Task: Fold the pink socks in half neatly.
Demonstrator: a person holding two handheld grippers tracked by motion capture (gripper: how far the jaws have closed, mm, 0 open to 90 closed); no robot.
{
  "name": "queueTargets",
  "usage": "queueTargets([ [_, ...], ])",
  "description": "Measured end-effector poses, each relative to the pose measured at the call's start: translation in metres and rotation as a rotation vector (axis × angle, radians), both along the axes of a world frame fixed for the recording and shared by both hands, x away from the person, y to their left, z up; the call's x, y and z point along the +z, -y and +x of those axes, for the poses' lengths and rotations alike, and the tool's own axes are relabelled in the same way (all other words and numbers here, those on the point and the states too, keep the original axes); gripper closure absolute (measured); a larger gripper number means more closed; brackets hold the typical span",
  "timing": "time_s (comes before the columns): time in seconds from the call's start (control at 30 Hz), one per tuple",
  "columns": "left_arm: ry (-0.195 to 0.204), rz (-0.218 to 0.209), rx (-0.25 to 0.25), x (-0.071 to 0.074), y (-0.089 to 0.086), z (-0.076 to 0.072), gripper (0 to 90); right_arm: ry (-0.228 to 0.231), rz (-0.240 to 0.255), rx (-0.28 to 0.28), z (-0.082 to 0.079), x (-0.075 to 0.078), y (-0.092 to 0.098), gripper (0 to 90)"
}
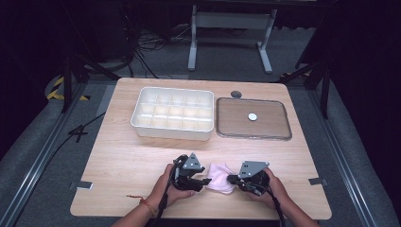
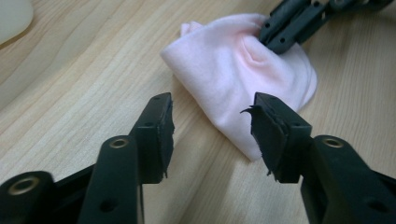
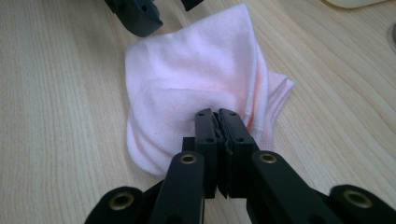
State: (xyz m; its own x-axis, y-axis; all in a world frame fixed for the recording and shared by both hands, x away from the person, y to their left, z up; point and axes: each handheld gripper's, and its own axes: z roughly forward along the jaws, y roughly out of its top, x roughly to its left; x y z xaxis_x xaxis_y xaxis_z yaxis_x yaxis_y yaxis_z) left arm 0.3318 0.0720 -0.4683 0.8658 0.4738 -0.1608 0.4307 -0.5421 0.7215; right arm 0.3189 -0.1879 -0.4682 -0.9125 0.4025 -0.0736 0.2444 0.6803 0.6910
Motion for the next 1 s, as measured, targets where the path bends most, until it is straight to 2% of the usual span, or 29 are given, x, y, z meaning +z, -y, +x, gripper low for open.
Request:
queueTargets([
  [0.17, -0.004, 0.028, -0.008, -0.005, 0.007, -0.001, 43.3, 0.001, -0.002, 0.003, 0.000, 0.000, -0.001, 87.4],
  [0.23, 0.009, 0.058, -0.019, -0.007, 0.011, -0.002, 43.2, 0.006, -0.008, 0.003, 0.000, 0.000, -0.001, 87.4],
  [0.33, 0.027, 0.074, -0.025, -0.008, 0.013, -0.005, 44.7, 0.011, -0.016, 0.005, 0.001, 0.003, -0.002, 87.2],
  [0.57, 0.058, 0.101, -0.046, -0.007, 0.015, -0.007, 48.5, 0.040, 0.089, -0.011, -0.001, 0.018, -0.007, 88.7],
  [0.6, 0.058, 0.101, -0.045, -0.007, 0.015, -0.007, 48.5, 0.043, 0.085, -0.001, -0.001, 0.017, -0.012, 88.8],
  [0.67, 0.058, 0.095, -0.041, -0.007, 0.015, -0.008, 49.1, 0.050, 0.044, 0.016, -0.002, 0.012, -0.018, 88.9],
  [0.77, 0.065, 0.097, -0.039, -0.008, 0.015, -0.009, 49.2, 0.041, -0.005, 0.016, 0.000, 0.003, -0.020, 89.1],
  [0.83, 0.078, 0.103, -0.041, -0.007, 0.015, -0.009, 49.3, 0.025, -0.001, 0.010, 0.001, 0.002, -0.015, 89.1],
  [0.9, 0.070, 0.096, -0.043, -0.008, 0.015, -0.010, 50.8, 0.036, -0.011, 0.006, 0.000, 0.001, -0.011, 89.3],
  [1.0, 0.062, 0.094, -0.042, -0.008, 0.015, -0.009, 51.0, 0.030, 0.002, 0.003, -0.001, -0.001, -0.009, 89.4],
])
